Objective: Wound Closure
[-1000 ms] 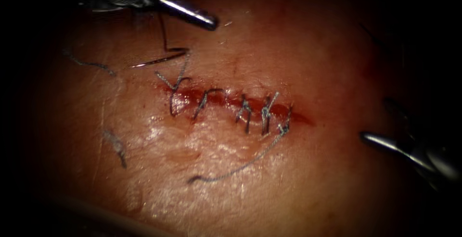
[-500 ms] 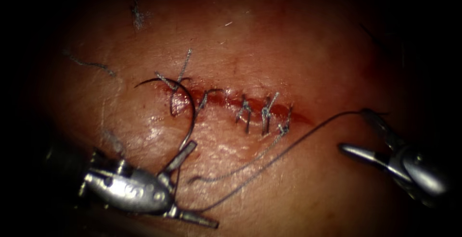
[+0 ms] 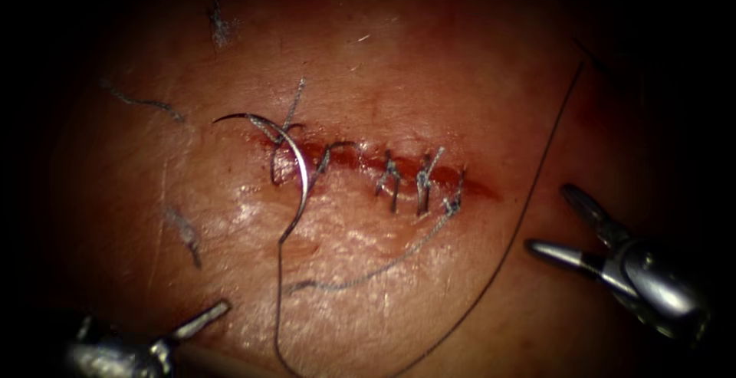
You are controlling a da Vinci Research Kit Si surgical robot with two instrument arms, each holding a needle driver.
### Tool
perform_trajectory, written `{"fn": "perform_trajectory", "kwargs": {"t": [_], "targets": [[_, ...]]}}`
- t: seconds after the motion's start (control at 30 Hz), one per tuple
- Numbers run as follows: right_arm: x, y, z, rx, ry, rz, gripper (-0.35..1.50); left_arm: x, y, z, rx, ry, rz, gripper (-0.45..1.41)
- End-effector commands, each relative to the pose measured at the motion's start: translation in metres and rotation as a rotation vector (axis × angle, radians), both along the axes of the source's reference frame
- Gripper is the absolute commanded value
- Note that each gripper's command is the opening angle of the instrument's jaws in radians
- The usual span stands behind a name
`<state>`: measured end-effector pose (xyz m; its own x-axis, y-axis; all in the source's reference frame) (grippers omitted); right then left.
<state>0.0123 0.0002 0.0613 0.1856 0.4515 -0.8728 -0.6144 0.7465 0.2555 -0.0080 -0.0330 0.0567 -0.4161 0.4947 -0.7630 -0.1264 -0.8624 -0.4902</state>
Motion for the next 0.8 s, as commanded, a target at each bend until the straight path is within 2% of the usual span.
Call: {"fn": "perform_trajectory", "kwargs": {"t": [0.03,0.1,0.23,0.33,0.37,0.43,0.53,0.6,0.63,0.67,0.8], "targets": [[0.0010,-0.0003,0.0005,0.002,0.005,-0.001,1.48,0.0000,-0.0004,-0.0001,0.012,0.007,-0.016,1.04],[0.0011,-0.0003,0.0005,0.002,0.004,-0.001,1.48,-0.0014,0.0011,-0.0007,0.014,0.031,-0.046,0.96],[0.0009,-0.0005,0.0001,0.005,0.005,-0.006,1.48,-0.0051,0.0004,0.0035,0.010,0.135,-0.017,0.91],[0.0009,-0.0005,-0.0004,0.009,0.009,-0.009,1.48,-0.0058,0.0002,0.0077,0.006,0.208,-0.012,0.88],[0.0009,-0.0005,-0.0007,0.011,0.012,-0.012,1.47,-0.0055,0.0007,0.0096,0.005,0.254,-0.010,0.84],[0.0009,-0.0005,-0.0010,0.013,0.015,-0.016,1.47,-0.0048,0.0017,0.0112,-0.003,0.299,-0.008,0.79],[0.0011,-0.0006,-0.0010,0.012,0.016,-0.017,1.47,-0.0041,0.0029,0.0114,0.003,0.314,-0.026,0.78],[0.0012,-0.0005,-0.0010,0.012,0.016,-0.016,1.47,-0.0042,0.0030,0.0110,0.008,0.317,-0.031,0.67],[0.0013,-0.0005,-0.0010,0.012,0.016,-0.016,1.47,-0.0047,0.0029,0.0110,0.008,0.324,-0.039,0.57],[0.0014,-0.0006,-0.0010,0.012,0.016,-0.016,1.47,-0.0049,0.0028,0.0110,0.008,0.326,-0.042,0.56],[0.0015,-0.0006,-0.0012,0.012,0.018,-0.018,1.47,-0.0074,0.0011,0.0130,0.017,0.348,-0.017,0.61]]}}
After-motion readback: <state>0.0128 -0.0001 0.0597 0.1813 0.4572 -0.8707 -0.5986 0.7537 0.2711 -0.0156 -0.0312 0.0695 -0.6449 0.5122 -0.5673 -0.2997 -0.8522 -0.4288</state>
